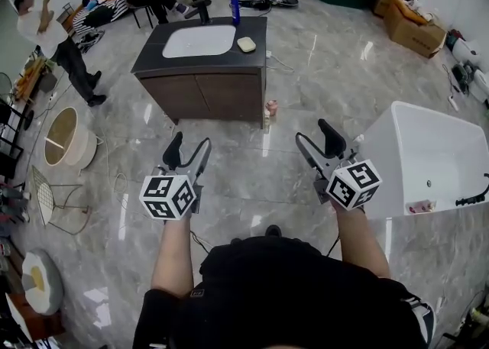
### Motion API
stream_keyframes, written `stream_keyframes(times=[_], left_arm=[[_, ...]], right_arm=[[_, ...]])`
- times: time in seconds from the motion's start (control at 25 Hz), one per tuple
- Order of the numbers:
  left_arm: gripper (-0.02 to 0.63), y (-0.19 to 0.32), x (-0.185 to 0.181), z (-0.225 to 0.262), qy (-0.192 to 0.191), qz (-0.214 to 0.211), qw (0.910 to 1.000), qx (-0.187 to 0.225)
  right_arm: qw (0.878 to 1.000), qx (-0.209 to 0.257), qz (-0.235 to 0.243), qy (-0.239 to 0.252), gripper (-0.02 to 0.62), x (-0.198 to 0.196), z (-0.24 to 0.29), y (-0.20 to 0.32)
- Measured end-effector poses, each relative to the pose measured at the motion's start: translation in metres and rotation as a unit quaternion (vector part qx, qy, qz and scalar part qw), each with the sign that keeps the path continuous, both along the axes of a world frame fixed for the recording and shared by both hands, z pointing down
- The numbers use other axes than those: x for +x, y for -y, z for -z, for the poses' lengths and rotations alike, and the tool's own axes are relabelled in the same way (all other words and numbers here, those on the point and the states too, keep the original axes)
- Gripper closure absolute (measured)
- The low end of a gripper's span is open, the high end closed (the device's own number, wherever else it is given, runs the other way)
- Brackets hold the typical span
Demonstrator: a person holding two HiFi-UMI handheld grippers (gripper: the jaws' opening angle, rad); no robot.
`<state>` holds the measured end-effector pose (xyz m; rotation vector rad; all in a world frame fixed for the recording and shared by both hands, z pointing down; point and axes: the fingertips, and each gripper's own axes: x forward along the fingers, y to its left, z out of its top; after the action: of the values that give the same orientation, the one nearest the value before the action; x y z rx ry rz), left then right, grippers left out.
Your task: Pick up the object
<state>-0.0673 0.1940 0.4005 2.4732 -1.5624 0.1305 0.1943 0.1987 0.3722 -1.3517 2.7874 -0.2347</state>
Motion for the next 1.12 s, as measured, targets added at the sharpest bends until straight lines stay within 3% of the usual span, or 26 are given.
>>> stream_keyframes(times=[0.6, 1.12], left_arm=[[0.290, 0.009, 0.039, -0.009, 0.001, -0.007, 0.9999, -0.012], [0.291, 0.092, 0.022, -0.019, -0.033, -0.030, 0.9989, -0.017]], right_arm=[[1.000, -0.003, 0.020, -0.010, 0.327, 0.031, -0.015, 0.007], [1.000, 0.000, -0.013, -0.026, 0.328, 0.031, -0.011, 0.083]])
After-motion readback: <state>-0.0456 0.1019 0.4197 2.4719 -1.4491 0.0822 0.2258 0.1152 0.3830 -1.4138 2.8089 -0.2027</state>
